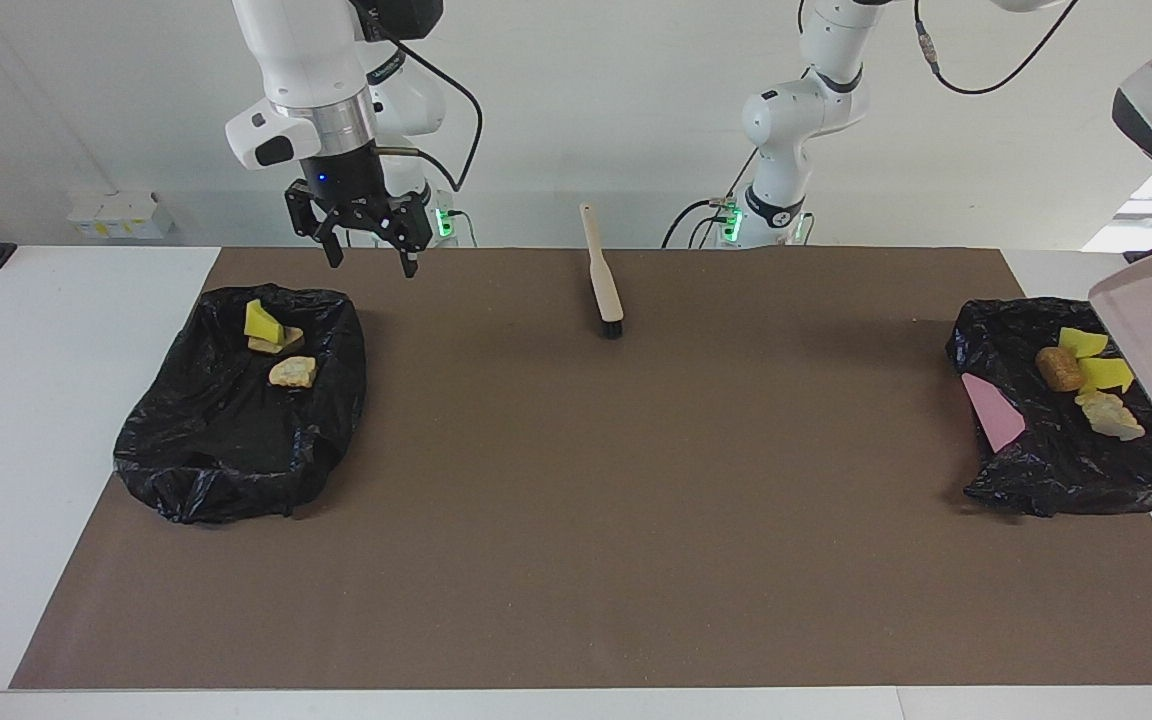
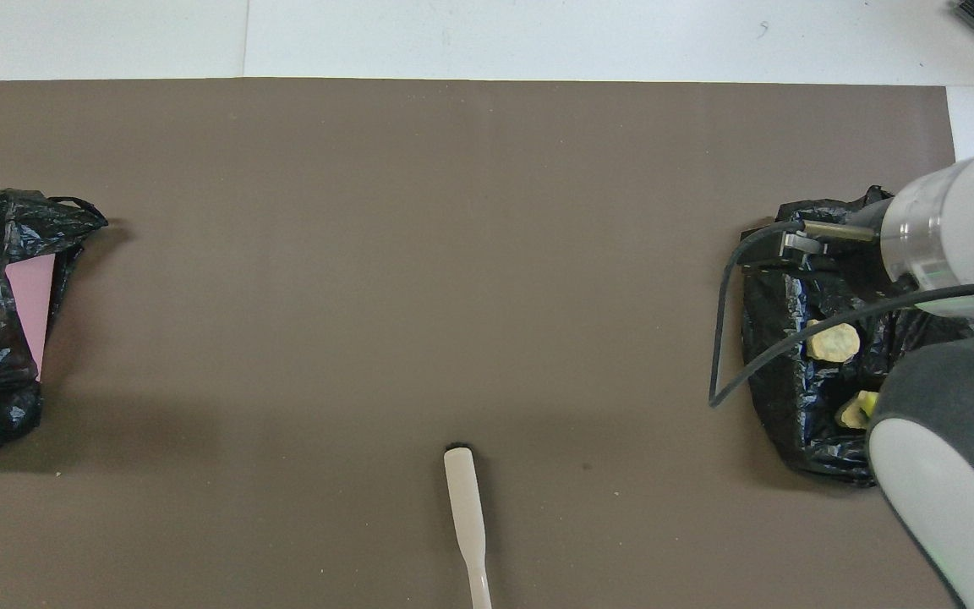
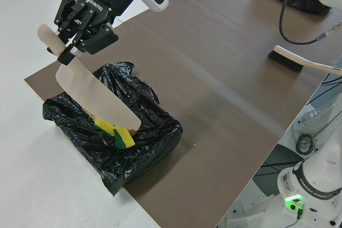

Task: Sweep and dump trash in bin

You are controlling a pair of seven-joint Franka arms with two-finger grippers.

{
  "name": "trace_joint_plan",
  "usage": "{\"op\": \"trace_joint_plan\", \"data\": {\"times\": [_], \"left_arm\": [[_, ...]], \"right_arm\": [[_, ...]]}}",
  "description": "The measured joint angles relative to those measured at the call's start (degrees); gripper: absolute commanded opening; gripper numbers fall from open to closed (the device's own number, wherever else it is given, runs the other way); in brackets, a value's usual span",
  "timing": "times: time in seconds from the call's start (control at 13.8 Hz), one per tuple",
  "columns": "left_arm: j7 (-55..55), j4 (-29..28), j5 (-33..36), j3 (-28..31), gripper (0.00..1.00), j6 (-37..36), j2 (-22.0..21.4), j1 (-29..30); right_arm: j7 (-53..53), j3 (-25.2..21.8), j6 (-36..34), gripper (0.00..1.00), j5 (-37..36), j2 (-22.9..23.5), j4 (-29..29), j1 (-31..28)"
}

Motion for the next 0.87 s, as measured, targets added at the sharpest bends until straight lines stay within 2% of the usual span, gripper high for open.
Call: {"op": "trace_joint_plan", "data": {"times": [0.22,0.36,0.65,0.87], "left_arm": [[-5.5,-0.3,-0.4,-0.2,0.00,-5.6,0.0,-4.0],[-10.2,-0.4,-3.6,-0.3,0.00,-10.1,0.0,-7.2],[-26.2,-0.5,-15.2,-0.5,0.00,-19.7,-0.4,-12.8],[-37.8,-0.6,-26.4,-0.5,0.00,-24.1,-0.8,-15.9]], "right_arm": [[-2.2,-6.9,-2.6,1.00,-0.2,0.1,2.4,5.1],[-5.7,-9.4,-4.4,1.00,-0.2,0.1,4.2,5.9],[-8.1,-11.1,-7.0,1.00,-0.1,0.1,5.3,5.8],[-8.1,-11.7,-7.2,1.00,0.0,0.1,5.3,5.8]]}}
